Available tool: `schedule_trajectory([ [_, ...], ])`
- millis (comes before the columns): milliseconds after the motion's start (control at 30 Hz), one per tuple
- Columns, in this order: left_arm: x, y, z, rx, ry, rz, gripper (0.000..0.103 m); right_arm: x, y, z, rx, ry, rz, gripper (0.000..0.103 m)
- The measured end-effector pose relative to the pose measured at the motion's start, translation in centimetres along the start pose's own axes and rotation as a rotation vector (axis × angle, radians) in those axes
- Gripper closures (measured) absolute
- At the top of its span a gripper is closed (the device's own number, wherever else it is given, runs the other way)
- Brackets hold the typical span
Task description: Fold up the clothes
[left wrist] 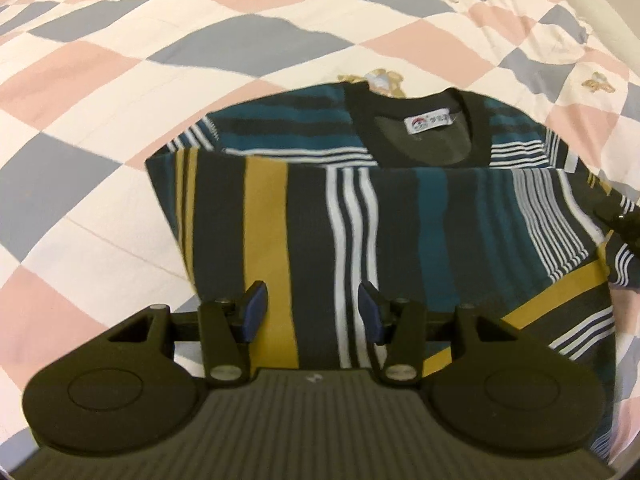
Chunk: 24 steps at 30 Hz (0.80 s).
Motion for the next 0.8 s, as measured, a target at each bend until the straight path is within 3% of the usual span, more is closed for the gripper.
schedule_trajectory([
  [300, -0.5, 0.7, 0.0, 0.020, 0.005, 0.008, 0.059, 0.7, -0.1, 1.1, 0.059, -0.017, 0.053, 0.100],
  [533, -1.0, -0.8, -0.9, 0.003, 0.029, -0.014, 0.059, -0.5, -3.2, -1.6, -0.062, 0.123, 0.006, 0.097],
  [600, -1.3, -1.0, -1.2, 0.002, 0.038, -0.022, 0.059, -0.7, -4.1, -1.6, -0.085, 0.124, -0.035, 0.080],
  [667, -1.7, -1.0, -2.0, 0.016, 0.065, -0.028, 0.059, -0.5, -4.3, -0.6, -0.082, 0.071, -0.061, 0.078],
  [800, -2.7, -1.0, -3.4, 0.079, 0.114, -0.030, 0.059, -0.6, -5.4, -1.5, -0.159, 0.140, -0.024, 0.087],
])
Point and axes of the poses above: each gripper's, at about its wrist camera, not at the fingertips, and z roughly against the way its jaws point, y to its left, x to its top, the point moved 4 cm from there along -z, roughly the way its jaws point
